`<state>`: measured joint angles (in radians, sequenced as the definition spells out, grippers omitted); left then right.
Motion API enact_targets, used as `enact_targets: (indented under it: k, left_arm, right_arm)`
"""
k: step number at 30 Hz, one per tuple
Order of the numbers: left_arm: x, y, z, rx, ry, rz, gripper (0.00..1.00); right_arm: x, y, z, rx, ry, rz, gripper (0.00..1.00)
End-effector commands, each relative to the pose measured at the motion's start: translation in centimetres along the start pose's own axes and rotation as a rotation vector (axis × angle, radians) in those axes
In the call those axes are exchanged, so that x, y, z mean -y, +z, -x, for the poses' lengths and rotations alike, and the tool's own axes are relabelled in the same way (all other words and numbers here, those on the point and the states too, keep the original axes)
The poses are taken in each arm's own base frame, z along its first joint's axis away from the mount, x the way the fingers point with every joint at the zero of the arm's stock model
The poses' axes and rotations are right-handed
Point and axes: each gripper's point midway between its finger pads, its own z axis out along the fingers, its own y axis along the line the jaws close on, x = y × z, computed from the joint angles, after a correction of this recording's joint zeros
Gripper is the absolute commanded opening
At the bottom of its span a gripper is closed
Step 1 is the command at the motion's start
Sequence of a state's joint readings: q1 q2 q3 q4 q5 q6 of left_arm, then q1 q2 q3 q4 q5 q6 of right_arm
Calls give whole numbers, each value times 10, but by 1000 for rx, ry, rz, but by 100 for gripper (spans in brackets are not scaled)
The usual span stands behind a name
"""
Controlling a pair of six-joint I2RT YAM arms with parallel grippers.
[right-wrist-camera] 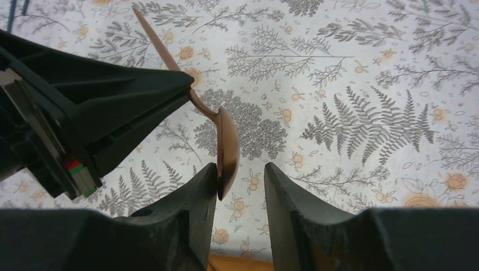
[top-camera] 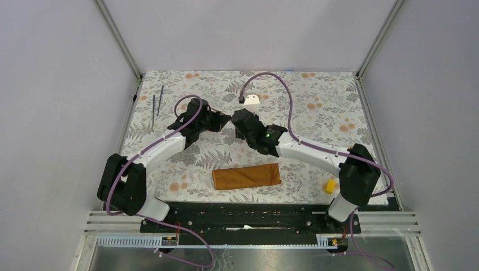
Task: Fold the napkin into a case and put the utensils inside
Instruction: Pass from the left arm to the right
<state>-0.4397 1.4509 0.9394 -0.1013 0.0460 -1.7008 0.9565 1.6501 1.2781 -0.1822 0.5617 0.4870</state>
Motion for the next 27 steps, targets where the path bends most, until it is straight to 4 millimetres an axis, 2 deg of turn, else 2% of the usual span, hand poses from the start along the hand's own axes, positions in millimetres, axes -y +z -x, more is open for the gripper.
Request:
enact_targets:
  k: [1,5,8,10,13,15,16,17,19,20,21,22,23,25,27]
  left_arm:
    - [9,-2,-6,-27,-44,-41,0]
    - [7,0,-8,-40,-49,-39,0]
    - [6,0,-8,-40,-50,-40,0]
    - [6,-1,-9,-47,-55,-43,0]
    - [11,-2,-15,-85,-47,-90,0]
    - [18,-7,-23,-128,17,-137,0]
    - [20,-9,-26,-152,65,-155,7]
    - [22,-12,-30,-185,127,-172,17]
    - [21,-21,-39,-255,256,-195,53]
    - [17,-26,-43,-281,323,-193,66]
    - [17,-35,-47,-299,398,-217,89]
    - [12,-42,-47,-304,468,-214,97]
    - [10,-50,-46,-292,533,-223,98]
    - [1,-65,-42,-270,691,-233,99]
    - [-17,-74,-34,-257,829,-178,97]
  right_arm:
    - [8,-1,29,85,-18,-102,43]
    - [5,2,31,87,-24,-107,42]
    - [4,5,32,87,-32,-114,32]
    - [4,6,31,85,-35,-119,22]
    - [8,5,29,81,-35,-132,0]
    - [16,0,27,81,-39,-142,0]
    - [21,-4,26,79,-46,-141,0]
    - [31,-8,24,72,-51,-144,0]
    - [52,-14,9,17,-62,-92,0]
    - [65,-17,3,-8,-83,-50,0]
    - [75,-23,-2,-29,-98,6,0]
    - [87,-27,-4,-46,-107,56,0]
    - [99,-33,-8,-75,-116,88,0]
    - [121,-48,-15,-155,-142,153,0]
    - [130,-67,-27,-232,-211,229,0]
